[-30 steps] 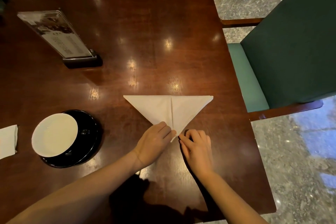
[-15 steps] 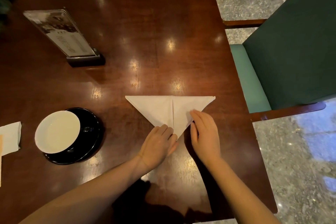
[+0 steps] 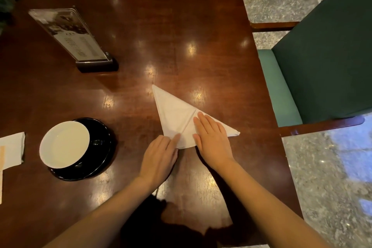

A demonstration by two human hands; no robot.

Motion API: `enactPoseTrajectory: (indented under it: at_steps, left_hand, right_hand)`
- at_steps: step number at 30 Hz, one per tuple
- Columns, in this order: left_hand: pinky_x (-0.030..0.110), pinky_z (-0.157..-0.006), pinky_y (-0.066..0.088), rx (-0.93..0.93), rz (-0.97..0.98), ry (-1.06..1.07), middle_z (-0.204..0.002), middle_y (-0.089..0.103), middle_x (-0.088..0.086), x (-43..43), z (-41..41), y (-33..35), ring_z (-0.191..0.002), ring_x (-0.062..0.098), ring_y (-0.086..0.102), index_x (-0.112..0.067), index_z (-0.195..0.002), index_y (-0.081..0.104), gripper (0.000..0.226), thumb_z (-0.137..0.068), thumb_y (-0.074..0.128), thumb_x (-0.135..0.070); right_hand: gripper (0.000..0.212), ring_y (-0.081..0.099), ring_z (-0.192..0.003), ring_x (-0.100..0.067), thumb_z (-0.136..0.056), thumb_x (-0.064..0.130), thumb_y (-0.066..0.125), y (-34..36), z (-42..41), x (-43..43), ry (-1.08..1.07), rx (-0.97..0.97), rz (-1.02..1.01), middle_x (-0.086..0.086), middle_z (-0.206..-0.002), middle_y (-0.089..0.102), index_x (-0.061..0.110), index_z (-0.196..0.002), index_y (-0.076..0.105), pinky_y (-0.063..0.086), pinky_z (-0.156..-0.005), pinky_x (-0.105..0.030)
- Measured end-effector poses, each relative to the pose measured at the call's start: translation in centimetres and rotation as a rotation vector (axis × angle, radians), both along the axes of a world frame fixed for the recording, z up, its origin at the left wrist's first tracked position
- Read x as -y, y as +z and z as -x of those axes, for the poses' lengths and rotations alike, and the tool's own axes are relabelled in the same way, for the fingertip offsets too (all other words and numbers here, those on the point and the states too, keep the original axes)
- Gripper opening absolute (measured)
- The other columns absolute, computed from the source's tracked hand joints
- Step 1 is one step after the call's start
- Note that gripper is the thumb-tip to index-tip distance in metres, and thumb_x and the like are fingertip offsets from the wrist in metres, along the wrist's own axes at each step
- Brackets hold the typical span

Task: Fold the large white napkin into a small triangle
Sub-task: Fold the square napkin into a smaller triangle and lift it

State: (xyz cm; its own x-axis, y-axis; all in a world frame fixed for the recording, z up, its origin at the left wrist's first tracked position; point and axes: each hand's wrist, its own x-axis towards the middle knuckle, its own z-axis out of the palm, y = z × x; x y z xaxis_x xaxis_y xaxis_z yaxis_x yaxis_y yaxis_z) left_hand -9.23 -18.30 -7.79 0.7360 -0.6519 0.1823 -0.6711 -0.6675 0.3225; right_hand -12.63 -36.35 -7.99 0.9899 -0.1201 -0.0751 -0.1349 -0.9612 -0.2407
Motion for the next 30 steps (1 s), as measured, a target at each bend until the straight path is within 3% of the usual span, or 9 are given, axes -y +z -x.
enactPoseTrajectory:
  at_steps: [4,7,9,11,14,18,24,27,30]
  left_hand:
    - [0.031,-0.07,0.04,-0.059,0.04,-0.003,-0.08,0.053,0.0,0.7,0.3,0.2,-0.08,0.017,0.044,-0.009,-0.098,0.065,0.014,-0.087,0.057,-0.009]
    - [0.011,-0.102,0.029,-0.144,0.064,0.021,-0.124,0.045,-0.023,0.7,0.9,-1.4,-0.116,-0.01,0.035,-0.024,-0.127,0.052,0.031,-0.099,0.041,-0.018]
    - [0.02,-0.109,0.029,-0.114,0.035,0.005,-0.141,0.041,-0.011,0.3,0.7,-1.9,-0.13,-0.001,0.033,-0.013,-0.134,0.047,0.039,-0.1,0.031,-0.021]
    - [0.038,-0.103,0.042,-0.099,0.023,-0.056,-0.131,0.056,0.01,0.0,0.5,-2.3,-0.125,0.019,0.05,-0.001,-0.118,0.061,0.038,-0.098,0.032,-0.015]
    - [0.044,-0.095,0.049,-0.081,0.068,-0.058,-0.12,0.063,0.017,0.2,0.6,-2.1,-0.115,0.029,0.058,0.003,-0.104,0.068,0.031,-0.089,0.043,-0.007]
    - [0.044,-0.097,0.044,-0.025,0.053,-0.041,-0.121,0.062,0.018,0.3,0.6,-1.9,-0.114,0.03,0.059,0.003,-0.109,0.066,0.036,-0.085,0.04,-0.006]
    - [0.036,-0.093,0.045,0.009,0.061,-0.05,-0.117,0.066,0.014,-0.3,-0.1,-1.2,-0.11,0.025,0.062,0.0,-0.111,0.066,0.042,-0.082,0.037,-0.008]
    - [0.035,-0.085,0.053,0.017,0.156,-0.017,-0.109,0.07,0.011,-1.8,-0.9,-1.4,-0.103,0.023,0.065,-0.003,-0.102,0.071,0.034,-0.081,0.044,-0.008]
    - [0.037,-0.08,0.057,0.002,0.236,-0.012,-0.109,0.07,0.01,-2.9,-1.1,-1.5,-0.101,0.023,0.066,-0.01,-0.109,0.065,0.033,-0.081,0.047,-0.009]
  right_hand:
    - [0.056,0.024,-0.142,-0.027,-0.094,0.032,0.026,-0.2,-1.3,-1.8,0.023,0.002,-0.019,-0.011,-0.153,0.028,0.007,-0.144,0.031,0.019,-0.116,-0.044]
    - [0.059,0.02,-0.143,-0.024,-0.096,0.04,0.023,-1.1,-1.5,-1.9,0.066,-0.047,0.034,-0.009,-0.154,0.025,0.008,-0.146,0.028,0.015,-0.118,-0.043]
    - [0.06,0.018,-0.143,-0.023,-0.096,0.043,0.023,-1.4,-1.2,-1.4,0.087,-0.051,0.039,-0.007,-0.155,0.023,0.01,-0.146,0.026,0.009,-0.117,-0.041]
    - [0.061,0.016,-0.144,-0.021,-0.097,0.045,0.022,-1.4,-0.8,-0.3,0.086,-0.047,0.043,-0.005,-0.155,0.019,0.011,-0.147,0.022,0.007,-0.115,-0.039]
    - [0.062,0.012,-0.144,-0.02,-0.097,0.047,0.014,-1.3,0.2,2.4,0.028,-0.069,0.068,-0.002,-0.156,0.014,0.012,-0.148,0.016,0.006,-0.118,-0.04]
    - [0.064,0.009,-0.145,-0.02,-0.096,0.048,0.006,-0.8,2.0,5.7,-0.028,-0.118,0.115,-0.002,-0.157,0.014,0.013,-0.149,0.014,0.011,-0.118,-0.044]
    - [0.072,-0.005,-0.144,-0.016,-0.09,0.055,-0.012,-0.4,3.6,7.1,-0.04,-0.138,0.106,-0.001,-0.157,0.003,0.016,-0.148,0.004,-0.001,-0.117,-0.037]
    - [0.07,-0.008,-0.144,-0.014,-0.092,0.053,-0.005,0.8,3.0,6.0,-0.064,-0.098,0.015,-0.001,-0.157,0.001,0.014,-0.149,0.008,-0.003,-0.118,-0.036]
    - [0.063,-0.004,-0.145,-0.013,-0.095,0.048,0.011,2.5,-0.5,3.4,0.126,-0.035,-0.106,0.001,-0.157,0.003,0.015,-0.149,0.014,-0.002,-0.118,-0.034]
